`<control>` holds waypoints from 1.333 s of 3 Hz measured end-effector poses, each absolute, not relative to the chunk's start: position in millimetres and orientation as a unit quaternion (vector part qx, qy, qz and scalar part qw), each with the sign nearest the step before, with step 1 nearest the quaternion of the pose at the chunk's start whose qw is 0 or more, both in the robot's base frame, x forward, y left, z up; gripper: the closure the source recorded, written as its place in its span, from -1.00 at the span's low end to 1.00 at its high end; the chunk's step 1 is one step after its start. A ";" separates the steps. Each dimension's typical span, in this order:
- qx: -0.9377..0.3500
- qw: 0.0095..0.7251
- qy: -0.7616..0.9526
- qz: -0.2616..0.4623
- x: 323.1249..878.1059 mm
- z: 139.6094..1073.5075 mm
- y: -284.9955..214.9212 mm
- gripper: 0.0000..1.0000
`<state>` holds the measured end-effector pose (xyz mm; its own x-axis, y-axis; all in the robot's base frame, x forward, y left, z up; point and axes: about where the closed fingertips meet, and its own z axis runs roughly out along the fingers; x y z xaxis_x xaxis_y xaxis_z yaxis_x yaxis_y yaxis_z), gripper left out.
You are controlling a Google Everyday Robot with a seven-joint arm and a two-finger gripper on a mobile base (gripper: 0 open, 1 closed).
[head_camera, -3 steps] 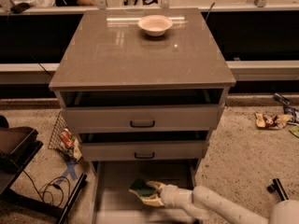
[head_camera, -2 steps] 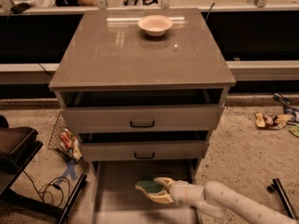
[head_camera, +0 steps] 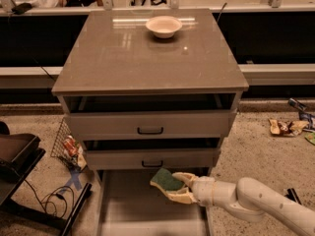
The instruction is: Pick sponge from bottom drawer and place on counter
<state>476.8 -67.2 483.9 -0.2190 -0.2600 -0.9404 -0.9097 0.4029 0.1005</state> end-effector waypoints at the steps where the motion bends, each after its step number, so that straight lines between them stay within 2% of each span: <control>1: -0.417 0.482 0.693 0.336 468.4 523.5 -79.3 1.00; 3: -0.406 0.483 0.703 0.327 473.9 534.9 -78.8 1.00; 4: -0.384 0.485 0.712 0.332 468.2 577.2 -87.4 1.00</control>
Offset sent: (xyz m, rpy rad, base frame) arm -0.0072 -0.0087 0.0324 0.0018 -0.0328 -0.0193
